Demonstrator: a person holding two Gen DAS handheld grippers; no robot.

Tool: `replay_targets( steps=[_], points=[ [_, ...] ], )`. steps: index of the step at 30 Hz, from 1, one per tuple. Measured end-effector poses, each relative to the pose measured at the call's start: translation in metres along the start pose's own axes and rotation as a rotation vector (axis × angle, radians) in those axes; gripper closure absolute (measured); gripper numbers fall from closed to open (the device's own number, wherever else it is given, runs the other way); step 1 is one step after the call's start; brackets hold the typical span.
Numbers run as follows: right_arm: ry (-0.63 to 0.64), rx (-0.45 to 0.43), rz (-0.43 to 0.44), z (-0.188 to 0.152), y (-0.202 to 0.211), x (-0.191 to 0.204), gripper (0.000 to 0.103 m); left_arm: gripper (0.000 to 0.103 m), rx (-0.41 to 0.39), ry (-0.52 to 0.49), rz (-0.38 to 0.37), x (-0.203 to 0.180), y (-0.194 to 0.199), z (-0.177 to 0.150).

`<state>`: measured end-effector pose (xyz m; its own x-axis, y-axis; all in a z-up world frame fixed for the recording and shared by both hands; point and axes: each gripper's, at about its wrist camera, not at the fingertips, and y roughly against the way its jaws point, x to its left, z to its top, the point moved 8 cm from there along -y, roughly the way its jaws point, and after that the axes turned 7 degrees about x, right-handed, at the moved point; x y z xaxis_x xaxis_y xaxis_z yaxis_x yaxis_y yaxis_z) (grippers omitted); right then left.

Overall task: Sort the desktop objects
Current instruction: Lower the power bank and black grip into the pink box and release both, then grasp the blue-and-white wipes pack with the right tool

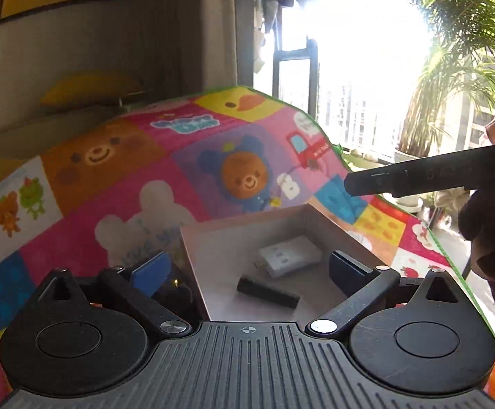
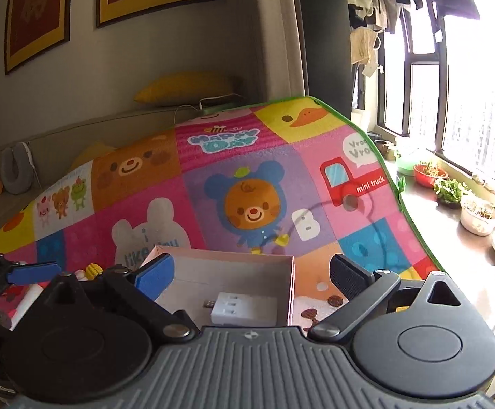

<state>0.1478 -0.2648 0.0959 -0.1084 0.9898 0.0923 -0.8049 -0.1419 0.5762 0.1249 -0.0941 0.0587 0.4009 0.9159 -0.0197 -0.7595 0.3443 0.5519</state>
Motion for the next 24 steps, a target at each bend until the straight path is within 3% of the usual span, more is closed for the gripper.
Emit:
replay_targets(
  steps=[5, 7, 9, 12, 16, 19, 24],
  points=[
    [-0.199, 0.135, 0.062, -0.052, -0.047, -0.033, 0.007, 0.000, 0.112, 0.016, -0.130, -0.012, -0.008, -0.057],
    [-0.244, 0.172, 0.134, -0.062, -0.060, -0.029, 0.007, 0.000, 0.140, -0.013, -0.190, -0.023, -0.017, -0.067],
    [-0.248, 0.179, 0.201, -0.063, -0.065, -0.017, 0.007, 0.000, 0.158, -0.022, -0.217, -0.030, -0.027, -0.072],
    [-0.177, 0.133, 0.184, -0.056, -0.065, 0.006, 0.005, 0.000, 0.179, -0.016, -0.260, -0.039, -0.037, -0.074],
    [-0.173, 0.144, 0.256, -0.053, -0.071, 0.025, 0.005, 0.000, 0.141, -0.067, -0.266, -0.055, -0.024, -0.075],
    [-0.136, 0.127, 0.260, -0.054, -0.067, 0.034, 0.005, 0.000, 0.136, -0.090, -0.214, -0.057, -0.010, -0.081],
    [-0.072, 0.022, 0.143, -0.057, -0.036, 0.033, 0.005, 0.000, 0.137, 0.106, -0.081, -0.018, 0.023, -0.100]
  ],
)
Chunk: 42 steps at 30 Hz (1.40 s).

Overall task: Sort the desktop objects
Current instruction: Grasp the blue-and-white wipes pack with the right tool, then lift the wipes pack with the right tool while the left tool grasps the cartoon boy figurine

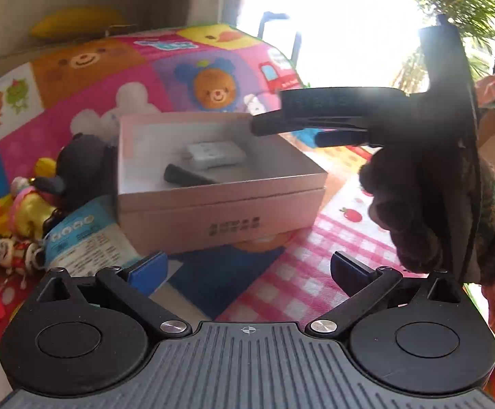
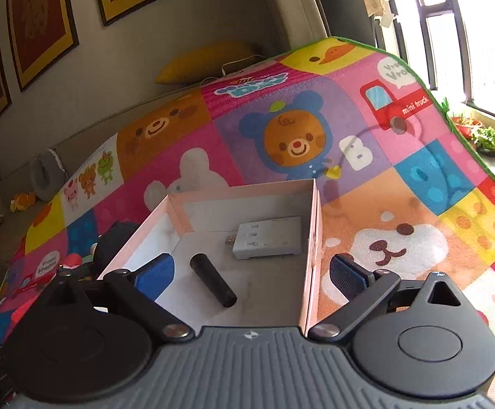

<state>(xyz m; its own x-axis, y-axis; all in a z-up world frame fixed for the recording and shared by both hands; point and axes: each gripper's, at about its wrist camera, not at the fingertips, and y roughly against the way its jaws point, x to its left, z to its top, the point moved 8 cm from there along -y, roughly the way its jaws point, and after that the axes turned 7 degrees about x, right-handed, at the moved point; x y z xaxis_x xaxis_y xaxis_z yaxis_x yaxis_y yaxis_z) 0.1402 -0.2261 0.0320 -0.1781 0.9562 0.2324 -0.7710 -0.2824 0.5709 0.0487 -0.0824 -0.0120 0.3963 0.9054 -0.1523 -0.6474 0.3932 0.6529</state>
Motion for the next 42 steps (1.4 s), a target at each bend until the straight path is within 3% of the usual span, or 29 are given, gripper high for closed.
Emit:
replay_targets(
  steps=[3, 7, 11, 15, 16, 17, 20, 26, 27, 29, 32, 36, 39, 42],
  points=[
    [0.085, -0.087, -0.076, 0.000, 0.025, 0.010, 0.000, 0.000, 0.017, 0.110, 0.107, 0.029, 0.011, -0.012],
    [0.154, -0.133, -0.118, -0.005, 0.047, 0.034, 0.000, 0.000, -0.042, 0.175, 0.139, 0.061, 0.031, -0.026],
    [0.246, -0.124, -0.079, -0.022, 0.058, 0.075, 0.000, 0.000, -0.066, 0.281, 0.211, 0.098, 0.052, -0.039],
    [0.397, -0.082, -0.032, -0.056, 0.056, 0.126, 0.001, 0.000, -0.118, 0.281, 0.381, 0.134, 0.077, -0.051],
    [0.442, -0.056, -0.021, -0.067, 0.052, 0.140, 0.008, 0.000, -0.129, 0.296, 0.395, 0.143, 0.084, -0.053],
    [0.479, -0.031, -0.013, -0.076, 0.047, 0.150, 0.013, 0.000, -0.136, 0.324, 0.399, 0.153, 0.090, -0.055],
    [0.523, 0.028, -0.014, -0.098, 0.022, 0.176, 0.012, 0.000, -0.157, 0.397, 0.406, 0.177, 0.106, -0.059],
    [0.382, 0.157, 0.004, -0.106, -0.038, 0.198, 0.007, 0.000, -0.172, 0.434, 0.372, 0.186, 0.113, -0.062],
    [0.387, 0.166, -0.009, -0.107, -0.045, 0.201, 0.009, 0.000, -0.163, 0.427, 0.356, 0.184, 0.111, -0.062],
    [0.413, 0.200, -0.020, -0.111, -0.051, 0.204, 0.029, 0.000, -0.155, 0.398, 0.327, 0.178, 0.108, -0.061],
    [0.449, 0.238, 0.064, -0.118, -0.032, 0.204, 0.043, 0.000, -0.157, 0.352, 0.287, 0.168, 0.104, -0.056],
    [0.526, 0.283, 0.128, -0.138, 0.013, 0.178, 0.044, 0.000, -0.146, 0.301, 0.224, 0.150, 0.093, -0.050],
    [0.571, 0.269, 0.069, -0.147, 0.046, 0.142, 0.044, 0.000, -0.130, 0.261, 0.203, 0.136, 0.082, -0.046],
    [0.536, 0.209, -0.073, -0.142, 0.066, 0.098, 0.038, 0.000, -0.132, 0.230, 0.275, 0.133, 0.071, -0.038]
  ],
)
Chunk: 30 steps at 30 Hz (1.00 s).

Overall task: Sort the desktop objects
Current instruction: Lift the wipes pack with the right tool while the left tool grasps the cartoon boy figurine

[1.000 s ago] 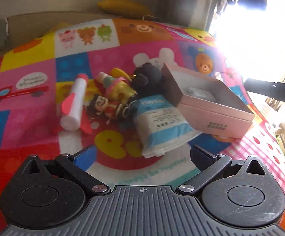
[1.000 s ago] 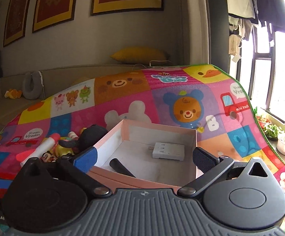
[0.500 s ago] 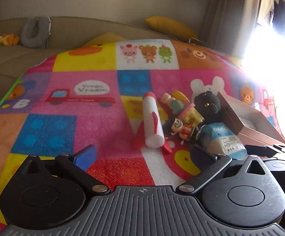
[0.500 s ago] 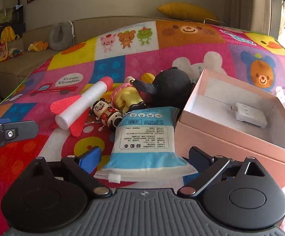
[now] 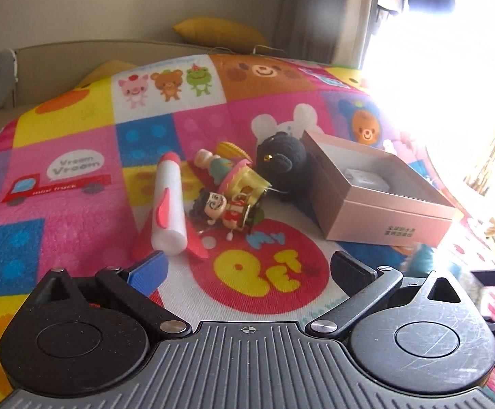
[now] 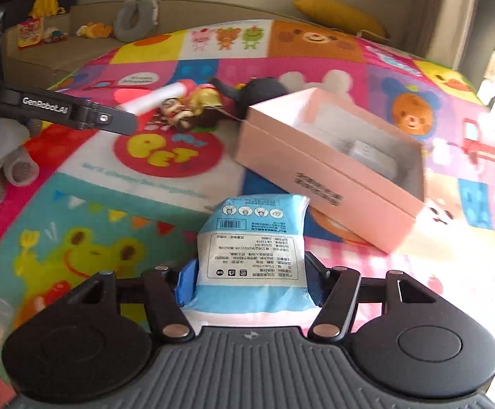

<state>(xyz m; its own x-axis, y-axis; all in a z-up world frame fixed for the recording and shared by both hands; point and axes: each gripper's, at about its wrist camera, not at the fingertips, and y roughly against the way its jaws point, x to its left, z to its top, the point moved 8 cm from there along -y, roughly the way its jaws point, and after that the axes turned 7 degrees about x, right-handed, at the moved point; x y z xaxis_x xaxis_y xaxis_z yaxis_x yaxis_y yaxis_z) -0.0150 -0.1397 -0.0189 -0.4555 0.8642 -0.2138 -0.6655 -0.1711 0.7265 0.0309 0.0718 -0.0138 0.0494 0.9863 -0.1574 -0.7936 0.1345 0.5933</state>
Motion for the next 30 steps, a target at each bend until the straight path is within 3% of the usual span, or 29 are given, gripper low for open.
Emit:
replay_targets(
  steps=[3, 4, 9, 11, 13, 14, 15, 17, 18, 19, 21, 24, 28, 30],
  points=[
    [-0.174, -0.035, -0.011, -0.008, 0.009, -0.032, 0.033, 0.000, -0.004, -0.027, 0.131, 0.008, -0.015, 0.013],
    [-0.223, -0.053, 0.001, -0.010, 0.011, -0.038, 0.032, 0.000, -0.003, -0.039, 0.144, 0.010, -0.018, 0.017],
    [-0.394, -0.154, 0.026, -0.015, 0.011, -0.054, 0.023, 0.001, 0.005, -0.134, 0.086, -0.008, -0.028, 0.032],
    [-0.427, -0.178, 0.039, -0.015, 0.009, -0.054, 0.015, 0.002, -0.001, -0.204, 0.084, -0.020, -0.035, 0.034],
    [-0.429, -0.188, 0.028, -0.017, 0.007, -0.053, 0.011, 0.010, 0.003, -0.258, 0.107, -0.023, -0.044, 0.038],
    [-0.429, -0.192, 0.023, -0.017, 0.007, -0.053, 0.007, 0.028, 0.012, -0.260, 0.119, -0.022, -0.049, 0.041],
    [-0.433, -0.200, 0.027, -0.017, 0.008, -0.054, 0.006, 0.036, 0.021, -0.248, 0.109, -0.020, -0.051, 0.044],
    [-0.448, -0.229, 0.035, -0.017, 0.012, -0.056, 0.000, 0.029, 0.013, -0.221, 0.031, -0.025, -0.048, 0.050],
    [-0.456, -0.236, 0.038, -0.017, 0.013, -0.057, 0.000, 0.013, -0.002, -0.217, -0.014, -0.030, -0.045, 0.052],
    [-0.466, -0.237, 0.040, -0.018, 0.012, -0.058, 0.000, 0.004, -0.024, -0.219, -0.041, -0.035, -0.041, 0.053],
    [-0.484, -0.230, 0.033, -0.019, 0.010, -0.060, 0.000, 0.003, -0.039, -0.250, -0.049, -0.041, -0.041, 0.050],
    [-0.503, -0.238, 0.030, -0.020, 0.012, -0.062, 0.000, 0.003, 0.013, -0.283, -0.013, -0.035, -0.057, 0.041],
    [-0.508, -0.240, 0.033, -0.021, 0.011, -0.062, 0.000, 0.003, 0.046, -0.292, 0.078, -0.003, -0.061, 0.037],
    [-0.510, -0.238, 0.039, -0.021, 0.010, -0.062, 0.000, 0.003, 0.057, -0.267, 0.087, 0.010, -0.058, 0.040]
  ],
)
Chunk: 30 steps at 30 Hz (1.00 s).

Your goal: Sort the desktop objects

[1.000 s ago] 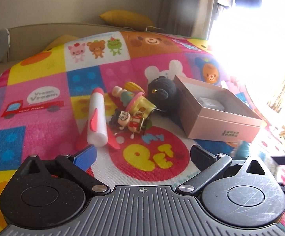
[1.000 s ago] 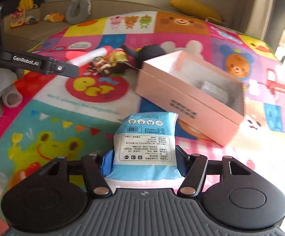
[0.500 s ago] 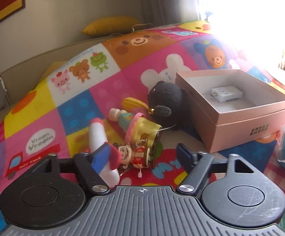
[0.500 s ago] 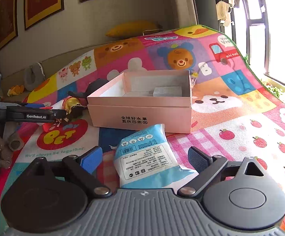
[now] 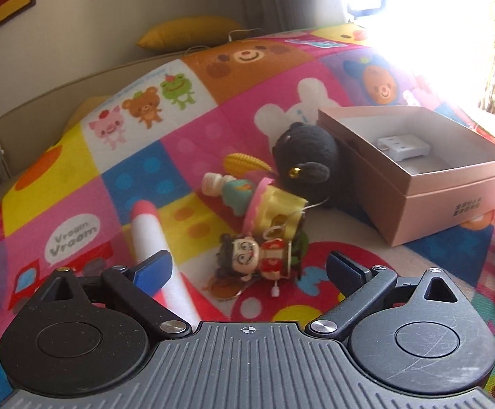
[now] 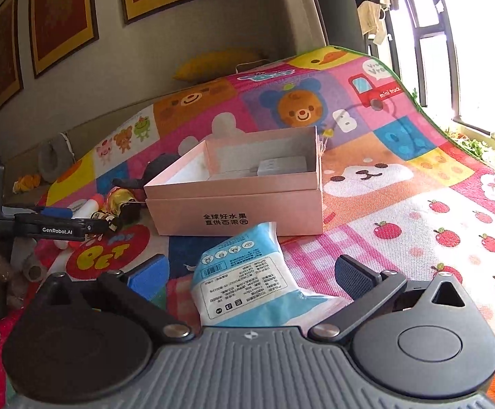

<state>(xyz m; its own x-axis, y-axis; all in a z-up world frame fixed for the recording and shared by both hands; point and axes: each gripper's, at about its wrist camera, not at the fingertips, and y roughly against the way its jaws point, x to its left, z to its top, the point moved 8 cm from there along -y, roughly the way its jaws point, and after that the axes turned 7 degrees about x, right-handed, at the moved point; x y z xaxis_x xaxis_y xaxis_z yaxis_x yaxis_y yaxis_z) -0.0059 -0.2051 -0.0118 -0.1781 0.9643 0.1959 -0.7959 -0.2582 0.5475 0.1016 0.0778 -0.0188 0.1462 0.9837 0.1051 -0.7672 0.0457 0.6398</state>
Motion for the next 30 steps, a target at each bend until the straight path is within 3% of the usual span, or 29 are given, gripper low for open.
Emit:
replay_targets(
  steps=[3, 6, 12, 13, 15, 20, 23, 26, 30],
  points=[
    [-0.007, 0.008, 0.004, 0.000, -0.002, -0.001, 0.000, 0.003, -0.005, -0.052, -0.089, -0.006, 0.010, 0.004],
    [-0.016, 0.015, 0.003, -0.001, -0.003, -0.002, 0.000, 0.003, -0.001, -0.153, -0.068, -0.018, 0.002, 0.009],
    [-0.037, 0.011, -0.006, -0.002, -0.003, -0.005, 0.000, 0.005, 0.140, -0.070, -0.065, -0.008, -0.044, 0.011],
    [-0.042, 0.011, -0.006, -0.002, -0.003, -0.006, 0.000, 0.008, 0.149, -0.046, -0.071, -0.005, -0.046, 0.010],
    [-0.054, 0.010, -0.003, -0.002, -0.003, -0.007, 0.000, 0.032, 0.142, -0.012, -0.093, -0.003, -0.043, 0.009],
    [-0.090, 0.018, 0.004, -0.001, -0.004, -0.012, 0.000, 0.033, 0.086, -0.074, -0.089, -0.021, -0.008, 0.004],
    [-0.096, 0.011, -0.001, -0.001, -0.003, -0.013, 0.000, 0.033, 0.058, -0.123, -0.169, -0.051, 0.025, -0.005],
    [-0.086, 0.009, -0.005, -0.001, -0.003, -0.011, 0.000, 0.033, 0.042, -0.221, -0.296, -0.101, 0.054, -0.021],
    [-0.081, 0.003, -0.019, -0.001, -0.002, -0.011, 0.000, 0.031, 0.047, -0.364, -0.402, -0.164, 0.068, -0.048]
  ],
)
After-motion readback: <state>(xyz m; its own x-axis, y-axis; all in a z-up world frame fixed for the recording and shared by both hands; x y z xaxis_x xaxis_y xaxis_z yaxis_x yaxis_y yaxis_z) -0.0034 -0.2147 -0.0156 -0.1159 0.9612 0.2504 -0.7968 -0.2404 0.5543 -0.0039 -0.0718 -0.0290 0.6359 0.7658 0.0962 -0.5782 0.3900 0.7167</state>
